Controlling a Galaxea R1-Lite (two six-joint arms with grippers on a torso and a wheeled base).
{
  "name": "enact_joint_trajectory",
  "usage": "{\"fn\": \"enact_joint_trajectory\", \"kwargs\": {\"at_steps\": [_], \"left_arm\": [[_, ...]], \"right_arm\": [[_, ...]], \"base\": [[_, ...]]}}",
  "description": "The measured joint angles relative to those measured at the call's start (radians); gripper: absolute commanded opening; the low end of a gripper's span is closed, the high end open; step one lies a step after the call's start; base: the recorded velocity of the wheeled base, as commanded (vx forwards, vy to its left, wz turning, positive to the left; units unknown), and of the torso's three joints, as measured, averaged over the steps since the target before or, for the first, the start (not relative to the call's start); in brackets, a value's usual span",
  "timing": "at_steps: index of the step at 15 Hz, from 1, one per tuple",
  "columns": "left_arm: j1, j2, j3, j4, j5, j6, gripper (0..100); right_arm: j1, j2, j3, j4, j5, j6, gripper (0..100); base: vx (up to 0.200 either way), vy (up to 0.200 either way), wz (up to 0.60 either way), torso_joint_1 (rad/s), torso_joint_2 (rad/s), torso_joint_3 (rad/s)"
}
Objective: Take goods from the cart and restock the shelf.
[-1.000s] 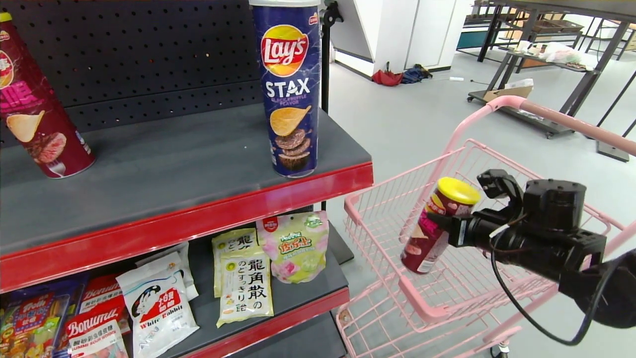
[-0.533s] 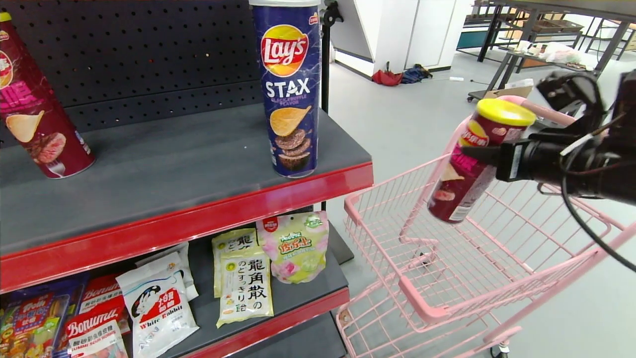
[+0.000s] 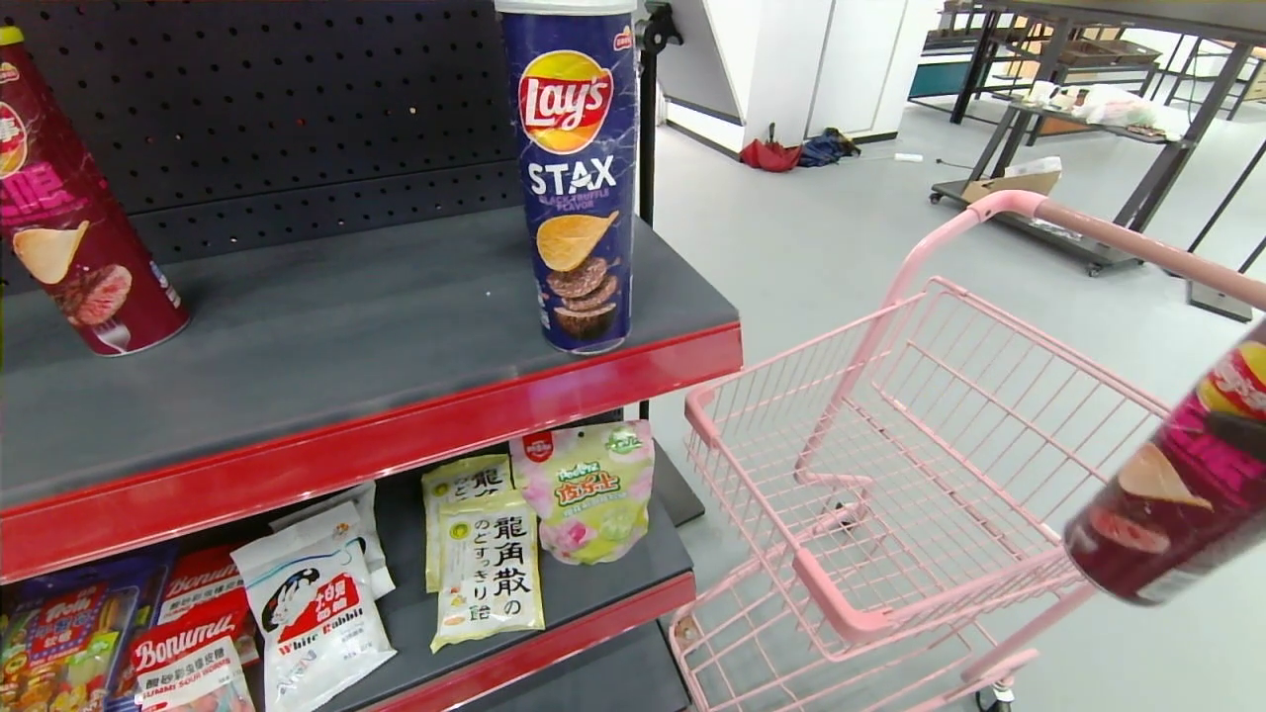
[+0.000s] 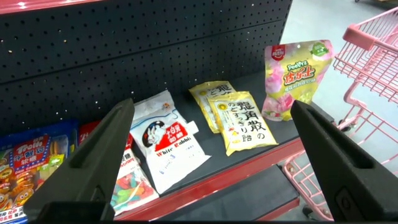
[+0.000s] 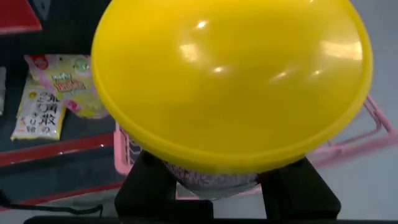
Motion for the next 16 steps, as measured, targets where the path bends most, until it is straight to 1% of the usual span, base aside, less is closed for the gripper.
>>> {"fn": "enact_joint_trajectory", "kwargs": {"at_steps": [2, 5, 6, 11, 16], "left_arm": [[0.0, 0.0, 0.0, 0.0, 0.0, -0.005, 100], [0.0, 0.0, 0.0, 0.0, 0.0, -0.005, 100], [0.0, 0.0, 0.001, 0.001, 0.0, -0.004, 100], [0.0, 0.0, 0.0, 0.0, 0.0, -0.006, 100], [0.0, 0.0, 0.0, 0.0, 0.0, -0.005, 100]], "right_arm": [[-0.04, -0.116, 0.052, 0.101, -0.006, -0.016, 0], [-0.065, -0.199, 0.078, 0.115, -0.006, -0.024, 0], [-0.067, -0.214, 0.084, 0.117, -0.007, -0.025, 0], [-0.07, -0.25, 0.105, 0.114, -0.009, -0.026, 0], [-0.07, -0.251, 0.112, 0.115, -0.008, -0.026, 0]], "base": [[0.0, 0.0, 0.0, 0.0, 0.0, 0.0], [0.0, 0.0, 0.0, 0.0, 0.0, 0.0], [0.0, 0.0, 0.0, 0.076, -0.24, -0.163], [0.0, 0.0, 0.0, 0.149, -0.47, -0.315], [0.0, 0.0, 0.0, 0.213, -0.58, -0.372]]}}
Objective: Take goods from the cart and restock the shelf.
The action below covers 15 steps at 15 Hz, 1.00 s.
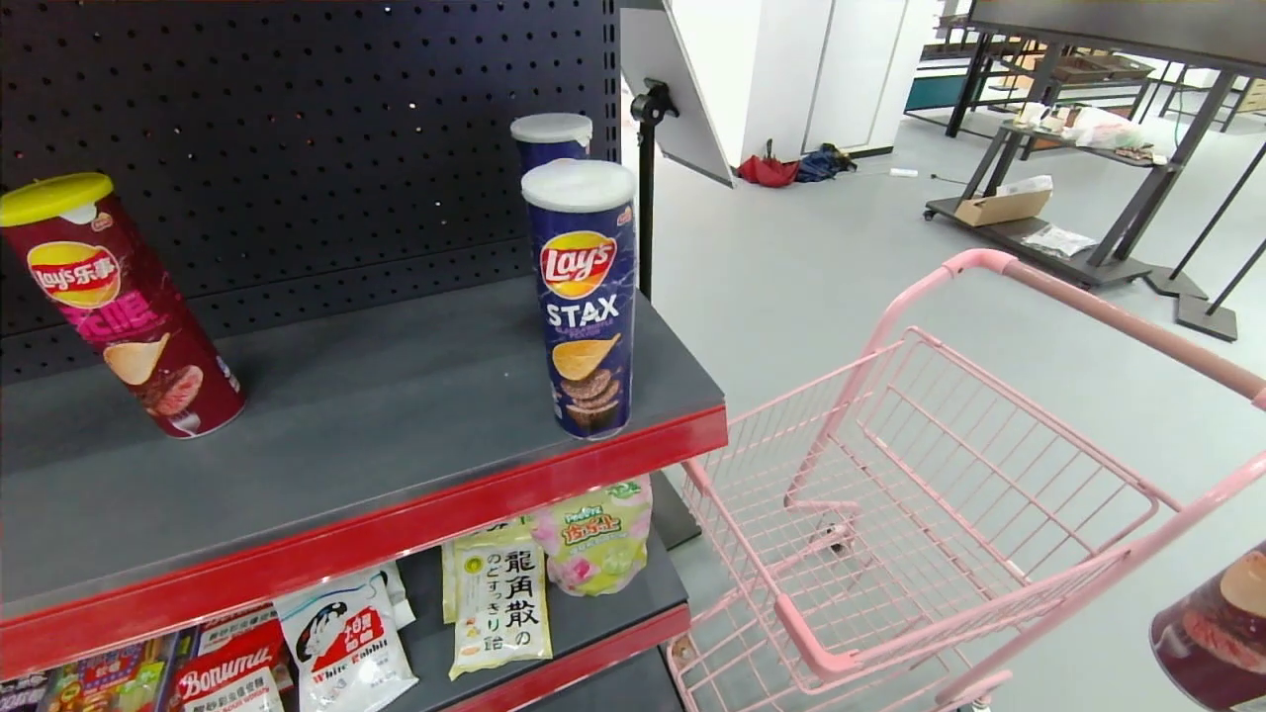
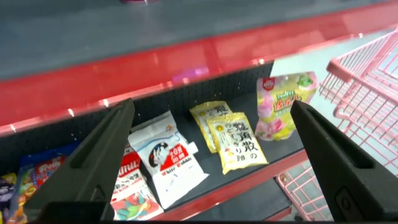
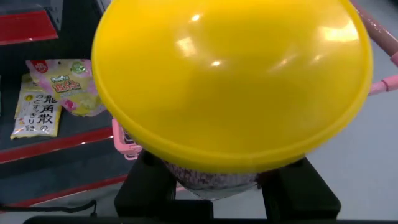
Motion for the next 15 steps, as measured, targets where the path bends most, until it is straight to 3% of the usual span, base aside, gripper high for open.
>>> {"fn": "enact_joint_trajectory", "kwargs": {"at_steps": [5, 8, 15], "left_arm": [[0.0, 0.0, 0.0, 0.0, 0.0, 0.0, 100], [0.0, 0.0, 0.0, 0.0, 0.0, 0.0, 100], [0.0, 0.0, 0.0, 0.0, 0.0, 0.0, 100]], "right_arm": [[0.0, 0.013, 0.0, -0.005, 0.0, 0.0, 0], [-0.001, 0.02, 0.003, -0.004, -0.002, 0.0, 0], [-0.006, 0.016, 0.044, -0.013, -0.004, 0.0, 0]], "base": [[0.0, 0.0, 0.0, 0.187, -0.48, -0.29], [0.0, 0.0, 0.0, 0.036, -0.1, -0.057], [0.0, 0.0, 0.6, 0.009, 0.0, -0.002]]}}
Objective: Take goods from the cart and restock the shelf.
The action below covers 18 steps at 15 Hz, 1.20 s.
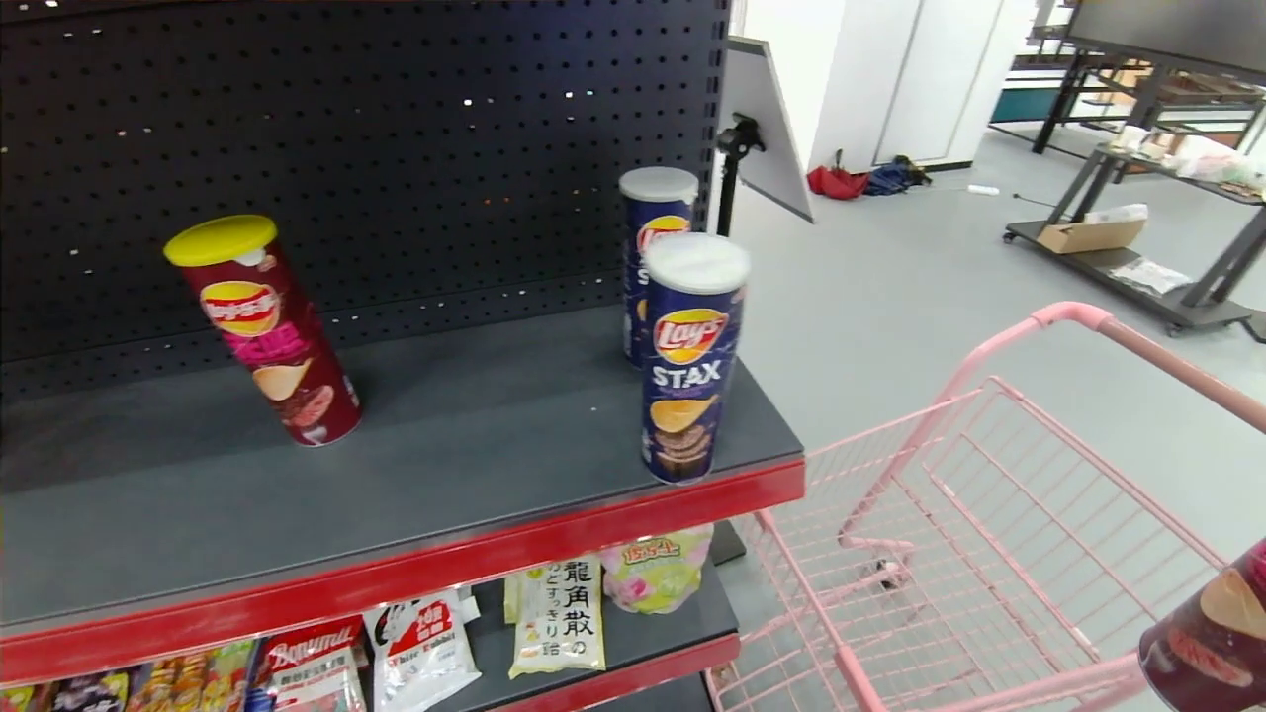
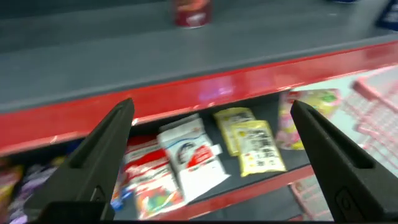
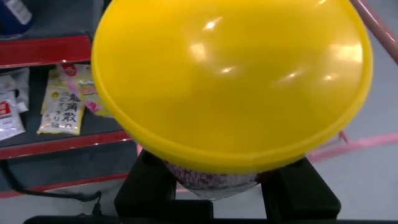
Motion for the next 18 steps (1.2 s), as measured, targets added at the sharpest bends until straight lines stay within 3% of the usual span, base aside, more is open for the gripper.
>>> {"fn": "enact_joint_trajectory", "kwargs": {"at_steps": [7, 18], "left_arm": [[0.001, 0.0, 0.0, 0.0, 0.0, 0.001, 100], [0.0, 0.0, 0.0, 0.0, 0.0, 0.006, 100]], "right_arm": [[0.003, -0.076, 0.055, 0.001, 0.007, -0.006, 0], [0.01, -0.213, 0.137, -0.002, 0.033, 0.0, 0]], "base": [[0.0, 0.0, 0.09, 0.0, 0.0, 0.0], [0.0, 0.2, 0.0, -0.002, 0.0, 0.003]]}}
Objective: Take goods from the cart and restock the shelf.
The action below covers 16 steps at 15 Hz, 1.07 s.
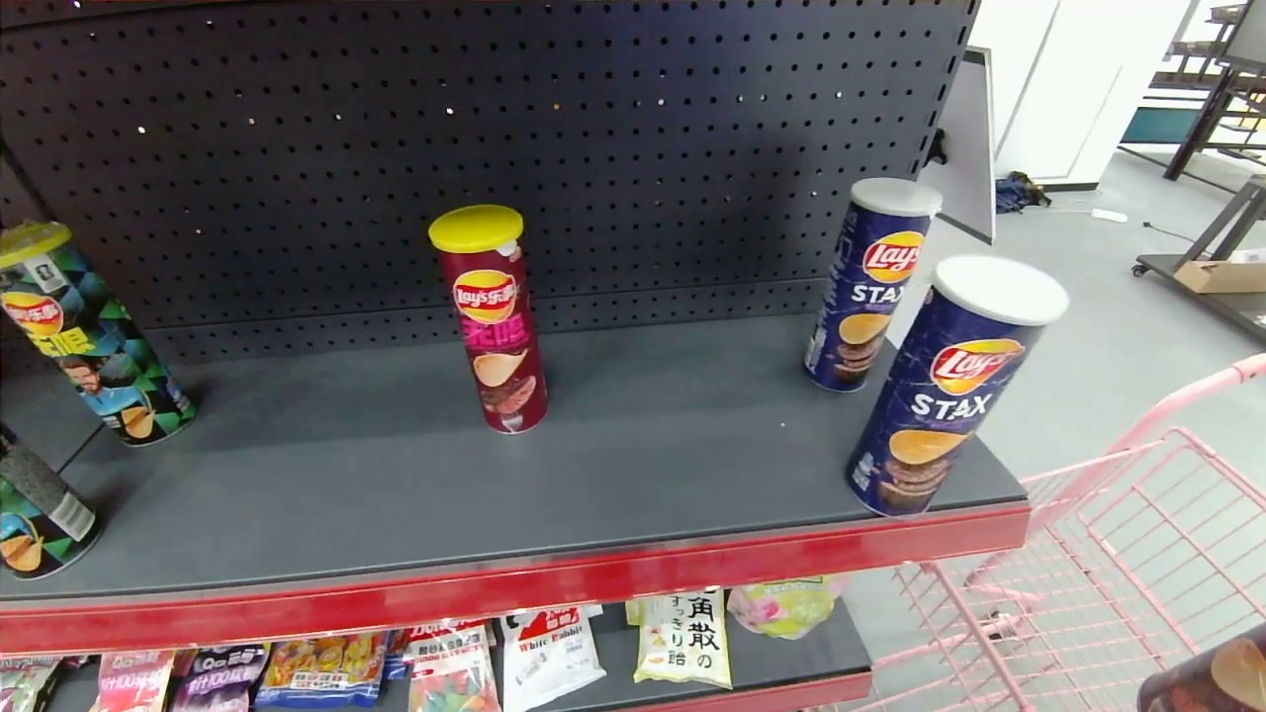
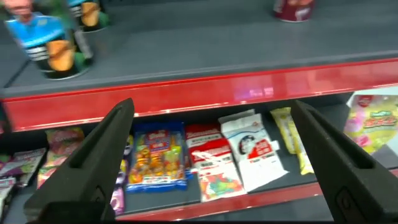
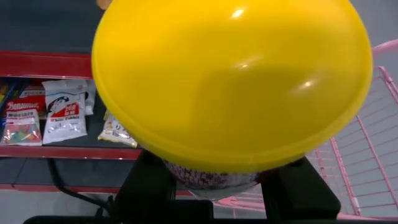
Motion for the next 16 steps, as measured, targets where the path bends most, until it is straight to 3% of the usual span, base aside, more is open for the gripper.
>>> {"fn": "enact_joint_trajectory", "kwargs": {"at_steps": [4, 9, 16], "left_arm": [[0.0, 0.0, 0.0, 0.0, 0.0, 0.0, 100], [0.0, 0.0, 0.0, 0.0, 0.0, -0.002, 100], [0.0, 0.0, 0.0, 0.0, 0.0, 0.0, 100]], "right_arm": [[0.0, -0.002, 0.001, 0.001, 0.013, 0.0, 0], [0.001, -0.027, 0.018, 0.007, 0.042, -0.024, 0], [-0.008, -0.05, 0.029, 0.004, 0.004, -0.097, 0]], "base": [[0.0, 0.2, 0.0, 0.004, 0.0, 0.001], [0.0, 0.0, 0.0, 0.0, 0.0, 0.0], [0.0, 0.0, 0.0, 0.0, 0.0, 0.0]]}}
